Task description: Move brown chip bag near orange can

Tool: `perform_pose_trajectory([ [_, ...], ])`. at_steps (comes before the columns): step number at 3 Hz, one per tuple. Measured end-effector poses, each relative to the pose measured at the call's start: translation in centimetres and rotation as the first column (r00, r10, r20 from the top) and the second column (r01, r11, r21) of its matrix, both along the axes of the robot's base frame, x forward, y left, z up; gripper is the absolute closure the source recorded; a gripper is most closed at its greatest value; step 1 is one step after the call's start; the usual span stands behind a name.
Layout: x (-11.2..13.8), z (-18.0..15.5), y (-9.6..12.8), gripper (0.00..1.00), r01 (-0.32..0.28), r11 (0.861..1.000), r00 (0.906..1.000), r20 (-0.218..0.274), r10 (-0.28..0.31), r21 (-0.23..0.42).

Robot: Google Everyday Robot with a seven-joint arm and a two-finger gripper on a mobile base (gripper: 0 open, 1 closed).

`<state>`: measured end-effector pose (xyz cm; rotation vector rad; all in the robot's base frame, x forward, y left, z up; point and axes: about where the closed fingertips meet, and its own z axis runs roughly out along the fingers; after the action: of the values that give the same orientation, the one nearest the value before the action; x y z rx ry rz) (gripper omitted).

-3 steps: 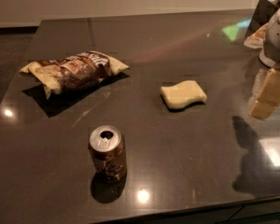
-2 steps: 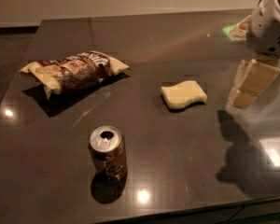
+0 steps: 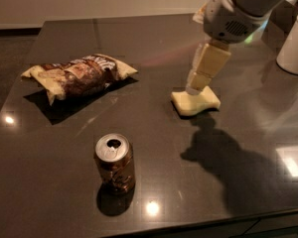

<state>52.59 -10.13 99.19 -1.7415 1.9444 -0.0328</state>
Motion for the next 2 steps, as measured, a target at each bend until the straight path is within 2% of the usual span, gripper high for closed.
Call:
perform_pose_trajectory([
  [1,3.1,-0.8,3.9,0.0,-0.038,0.999,0.9987,0.036,0.036,0.03],
  [2,5.5,-3.6,9.0,0.0,-0.097,0.993,0.9937,0.063,0.093,0.06],
])
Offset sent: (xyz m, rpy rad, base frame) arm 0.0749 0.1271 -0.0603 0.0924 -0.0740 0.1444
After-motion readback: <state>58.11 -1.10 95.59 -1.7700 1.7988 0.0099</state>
